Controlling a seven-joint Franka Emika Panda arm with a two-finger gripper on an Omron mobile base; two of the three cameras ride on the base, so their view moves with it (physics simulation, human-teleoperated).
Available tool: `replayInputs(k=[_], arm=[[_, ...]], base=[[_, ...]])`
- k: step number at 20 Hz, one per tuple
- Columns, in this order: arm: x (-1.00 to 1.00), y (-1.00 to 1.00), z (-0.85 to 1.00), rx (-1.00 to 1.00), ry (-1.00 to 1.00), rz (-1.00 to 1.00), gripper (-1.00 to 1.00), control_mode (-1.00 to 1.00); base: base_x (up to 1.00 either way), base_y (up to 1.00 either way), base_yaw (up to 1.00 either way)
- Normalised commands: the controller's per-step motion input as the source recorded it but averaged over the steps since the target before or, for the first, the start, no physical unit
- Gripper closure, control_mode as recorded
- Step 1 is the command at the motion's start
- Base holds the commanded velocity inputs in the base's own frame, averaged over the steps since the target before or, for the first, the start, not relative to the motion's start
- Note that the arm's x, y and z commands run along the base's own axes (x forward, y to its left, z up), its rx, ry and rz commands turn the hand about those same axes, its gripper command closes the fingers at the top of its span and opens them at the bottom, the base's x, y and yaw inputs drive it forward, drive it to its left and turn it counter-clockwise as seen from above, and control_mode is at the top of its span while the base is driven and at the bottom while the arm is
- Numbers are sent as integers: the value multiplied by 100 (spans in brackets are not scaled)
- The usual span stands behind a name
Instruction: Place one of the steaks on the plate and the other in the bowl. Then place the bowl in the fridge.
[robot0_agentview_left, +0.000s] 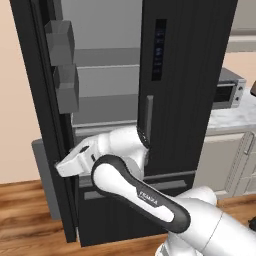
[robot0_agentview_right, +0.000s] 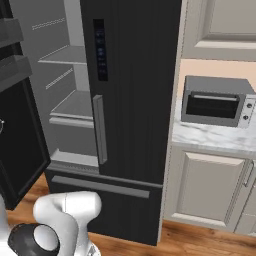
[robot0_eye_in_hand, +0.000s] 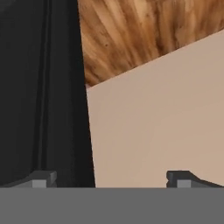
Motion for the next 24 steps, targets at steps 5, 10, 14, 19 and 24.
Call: replayInputs(k=[5,10,14,19,24], arm=[[-33,-100,29,0,-24,0,-100,-100],[-28,-100,32,0,-1,0,-100,-100],[-37,-100,9,0,1,-1,-100,-100],[-41,-100,5,0,8,-13,-100,-100],[-68,-99,0,0,1,-34,-100,-100]], base=[[0,0,0],[0,0,0],[0,0,0],[0,0,0],[0,0,0]])
